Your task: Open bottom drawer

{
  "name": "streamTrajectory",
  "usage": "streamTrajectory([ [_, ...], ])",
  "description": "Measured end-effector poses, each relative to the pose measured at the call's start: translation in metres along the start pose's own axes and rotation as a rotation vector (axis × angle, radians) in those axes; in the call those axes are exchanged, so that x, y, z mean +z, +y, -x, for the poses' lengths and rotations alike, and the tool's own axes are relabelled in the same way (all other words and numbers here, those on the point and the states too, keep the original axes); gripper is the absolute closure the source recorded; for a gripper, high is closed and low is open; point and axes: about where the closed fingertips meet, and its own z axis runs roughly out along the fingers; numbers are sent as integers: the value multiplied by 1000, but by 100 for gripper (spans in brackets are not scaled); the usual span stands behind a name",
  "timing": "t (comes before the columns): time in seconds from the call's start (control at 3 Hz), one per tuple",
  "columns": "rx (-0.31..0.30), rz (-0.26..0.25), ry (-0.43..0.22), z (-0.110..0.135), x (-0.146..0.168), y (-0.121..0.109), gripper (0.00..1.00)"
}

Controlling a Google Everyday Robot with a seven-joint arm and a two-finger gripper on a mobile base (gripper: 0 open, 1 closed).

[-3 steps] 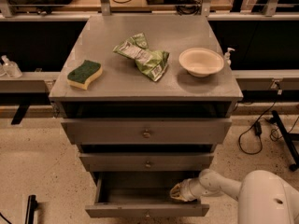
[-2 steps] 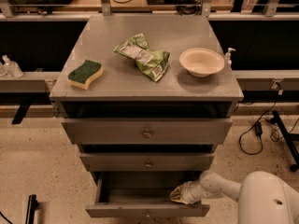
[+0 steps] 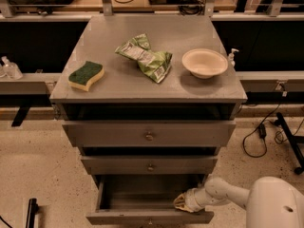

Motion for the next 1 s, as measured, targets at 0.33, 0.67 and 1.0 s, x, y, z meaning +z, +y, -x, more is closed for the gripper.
streamTrajectory([
  [0.33, -25, 9, -21, 4, -9, 10, 100],
  [0.67, -25, 9, -21, 4, -9, 10, 100],
  [1.0, -63, -44, -112, 27, -6, 7, 100],
])
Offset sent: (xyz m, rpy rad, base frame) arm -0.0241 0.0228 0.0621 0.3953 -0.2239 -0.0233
